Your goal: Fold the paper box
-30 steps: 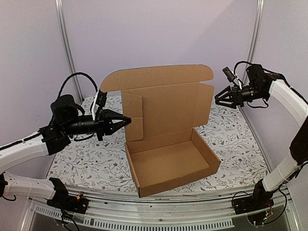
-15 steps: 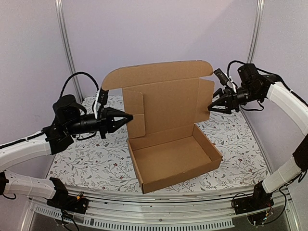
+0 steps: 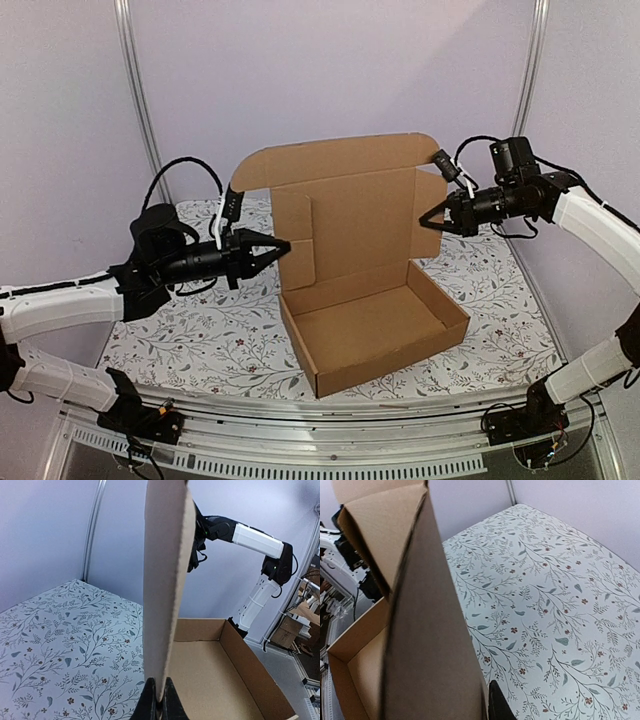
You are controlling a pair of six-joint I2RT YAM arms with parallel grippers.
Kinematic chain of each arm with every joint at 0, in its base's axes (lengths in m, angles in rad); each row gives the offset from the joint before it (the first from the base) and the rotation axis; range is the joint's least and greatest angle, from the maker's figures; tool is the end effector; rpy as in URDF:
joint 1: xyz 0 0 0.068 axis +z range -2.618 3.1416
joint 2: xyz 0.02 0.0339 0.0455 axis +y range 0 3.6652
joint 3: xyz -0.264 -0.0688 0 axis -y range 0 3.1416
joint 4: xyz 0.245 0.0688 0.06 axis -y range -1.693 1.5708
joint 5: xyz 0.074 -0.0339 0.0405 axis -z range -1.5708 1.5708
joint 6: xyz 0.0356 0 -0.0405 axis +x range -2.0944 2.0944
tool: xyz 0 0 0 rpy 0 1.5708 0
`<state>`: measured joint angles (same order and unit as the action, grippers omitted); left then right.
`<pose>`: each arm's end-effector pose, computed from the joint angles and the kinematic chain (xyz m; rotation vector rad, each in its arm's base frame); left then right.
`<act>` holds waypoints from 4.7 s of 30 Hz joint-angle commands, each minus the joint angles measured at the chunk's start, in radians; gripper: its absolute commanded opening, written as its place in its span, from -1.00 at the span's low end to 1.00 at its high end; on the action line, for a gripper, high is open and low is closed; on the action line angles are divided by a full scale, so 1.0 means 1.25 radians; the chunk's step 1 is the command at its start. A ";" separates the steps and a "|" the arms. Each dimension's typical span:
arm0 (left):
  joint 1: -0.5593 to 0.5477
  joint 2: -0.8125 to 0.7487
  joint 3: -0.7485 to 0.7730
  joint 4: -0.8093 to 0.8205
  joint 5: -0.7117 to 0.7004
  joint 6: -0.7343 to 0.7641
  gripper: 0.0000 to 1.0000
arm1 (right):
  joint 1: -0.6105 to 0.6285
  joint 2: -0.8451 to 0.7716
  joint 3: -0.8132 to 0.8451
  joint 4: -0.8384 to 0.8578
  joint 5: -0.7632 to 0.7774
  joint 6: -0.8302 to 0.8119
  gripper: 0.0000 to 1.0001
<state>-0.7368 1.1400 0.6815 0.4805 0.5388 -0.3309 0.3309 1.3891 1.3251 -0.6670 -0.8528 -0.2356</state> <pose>0.1807 -0.1886 0.3010 0.7798 1.5050 -1.2363 0.2685 0.1206 0.3523 -1.0198 1.9430 1.0216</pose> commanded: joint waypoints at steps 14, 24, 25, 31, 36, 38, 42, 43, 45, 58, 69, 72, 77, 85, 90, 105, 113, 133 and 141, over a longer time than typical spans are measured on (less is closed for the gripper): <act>-0.259 0.262 0.133 0.161 -0.484 -0.013 -1.00 | 0.076 0.010 0.015 0.120 0.515 0.341 -0.96; -0.261 0.216 0.110 0.124 -0.541 0.078 -1.00 | 0.077 0.003 -0.038 0.167 0.517 0.358 -0.97; -0.259 0.209 0.103 0.117 -0.536 0.100 -1.00 | 0.077 0.004 -0.053 0.182 0.508 0.355 -0.96; -0.256 0.229 0.047 0.124 -0.582 0.211 -1.00 | 0.077 0.032 -0.143 0.344 0.462 0.324 -1.00; -0.256 0.301 -0.008 0.240 -0.648 0.301 -1.00 | 0.078 0.088 -0.217 0.553 0.418 0.341 -1.00; -0.256 0.339 -0.027 0.296 -0.673 0.337 -1.00 | 0.079 0.123 -0.217 0.593 0.411 0.342 -1.00; -0.255 0.416 -0.057 0.408 -0.712 0.391 -1.00 | 0.088 0.210 -0.211 0.633 0.410 0.335 -1.00; -0.255 0.432 -0.058 0.425 -0.723 0.398 -1.00 | 0.094 0.223 -0.211 0.643 0.415 0.330 -1.00; -0.255 0.462 -0.058 0.448 -0.741 0.408 -1.00 | 0.106 0.260 -0.211 0.665 0.428 0.320 -1.00; -0.258 0.520 -0.144 0.577 -0.805 0.500 -1.00 | 0.154 0.311 -0.266 0.659 0.466 0.281 -0.99; -0.266 0.503 -0.183 0.622 -0.848 0.603 -1.00 | 0.149 0.287 -0.279 0.495 0.417 0.286 -0.88; -0.266 0.493 -0.192 0.629 -0.841 0.601 -1.00 | 0.144 0.273 -0.253 0.406 0.405 0.252 -0.80; -0.264 0.467 -0.211 0.620 -0.810 0.601 -1.00 | 0.078 0.204 -0.230 0.234 0.335 0.160 -0.56; -0.260 0.436 -0.219 0.553 -0.757 0.600 -1.00 | -0.118 0.106 -0.181 0.061 0.248 0.009 -0.32; -0.256 0.410 -0.204 0.494 -0.729 0.610 -1.00 | -0.161 0.143 -0.021 -0.024 0.151 -0.051 -0.18; -0.133 0.247 -0.188 0.266 -0.482 0.527 -1.00 | -0.087 0.206 0.245 -0.162 0.155 -0.312 0.11; -0.104 0.245 -0.163 0.212 -0.367 0.504 -1.00 | 0.006 0.226 0.304 -0.220 0.241 -0.511 0.17; -0.104 0.270 -0.168 0.222 -0.360 0.509 -1.00 | 0.044 0.419 0.537 -0.347 0.310 -0.556 -0.21; -0.104 0.267 -0.174 0.244 -0.357 0.498 -1.00 | 0.049 0.458 0.611 -0.352 0.379 -0.397 -0.51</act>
<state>-0.8764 1.4601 0.4706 0.8066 0.0708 0.3084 0.3817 1.9232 2.0373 -1.0698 -0.4370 -0.8600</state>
